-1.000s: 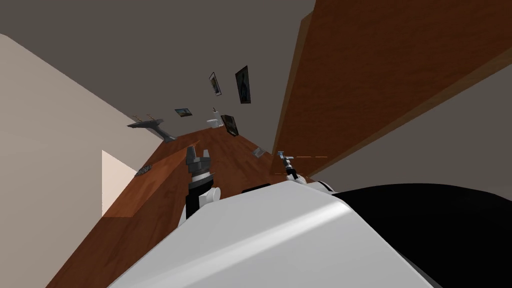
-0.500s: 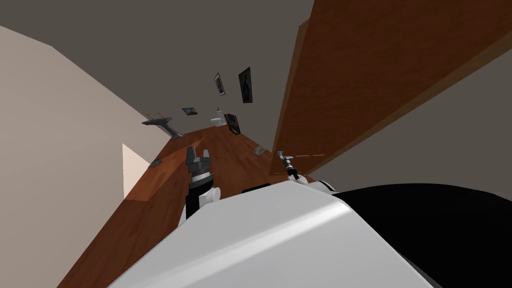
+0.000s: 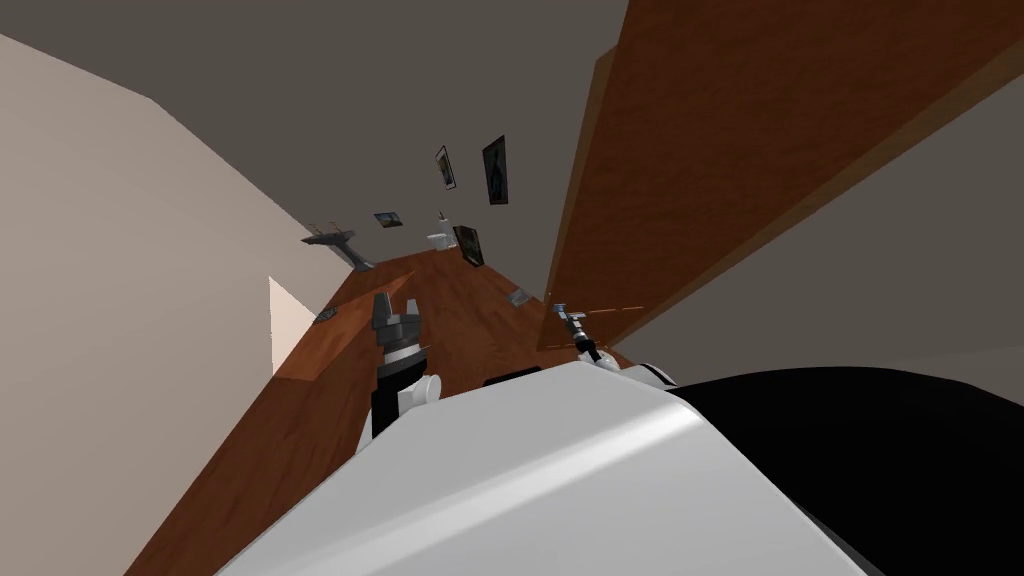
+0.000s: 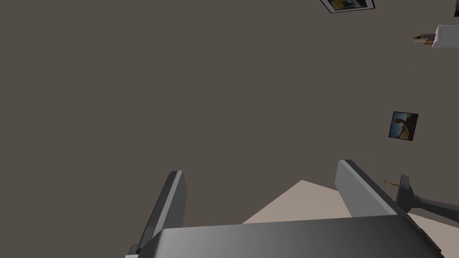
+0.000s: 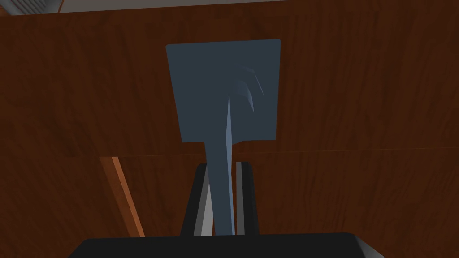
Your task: Pull the door open
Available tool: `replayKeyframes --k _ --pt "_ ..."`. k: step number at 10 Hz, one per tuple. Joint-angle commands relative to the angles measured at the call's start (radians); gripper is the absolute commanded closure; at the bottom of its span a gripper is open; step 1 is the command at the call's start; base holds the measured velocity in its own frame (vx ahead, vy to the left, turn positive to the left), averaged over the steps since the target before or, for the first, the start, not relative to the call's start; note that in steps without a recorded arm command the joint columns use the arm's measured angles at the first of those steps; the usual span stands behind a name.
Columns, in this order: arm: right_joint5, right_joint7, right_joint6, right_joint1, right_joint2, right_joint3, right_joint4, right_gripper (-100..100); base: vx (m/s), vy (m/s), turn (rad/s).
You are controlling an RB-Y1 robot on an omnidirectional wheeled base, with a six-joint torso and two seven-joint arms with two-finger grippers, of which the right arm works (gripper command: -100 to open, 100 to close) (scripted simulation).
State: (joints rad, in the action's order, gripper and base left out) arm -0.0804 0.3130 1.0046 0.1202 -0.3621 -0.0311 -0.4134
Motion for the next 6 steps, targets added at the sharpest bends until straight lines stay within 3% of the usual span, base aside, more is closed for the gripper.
replayKeyframes --k 1,3,5,6 --pt "0.013 0.021 0.025 -0.006 -0.012 0.017 0.015 100 -0.197 -0.056 0.082" --pt "0.028 0.046 0.048 -0.018 -0.025 0.038 0.013 100 -0.187 -0.061 0.084" --pt "0.028 0.046 0.048 -0.018 -0.025 0.038 0.013 100 -0.097 -0.011 0.004" --pt "0.04 0.067 0.067 -0.029 -0.037 0.056 0.011 100 -0.139 -0.017 0.072"
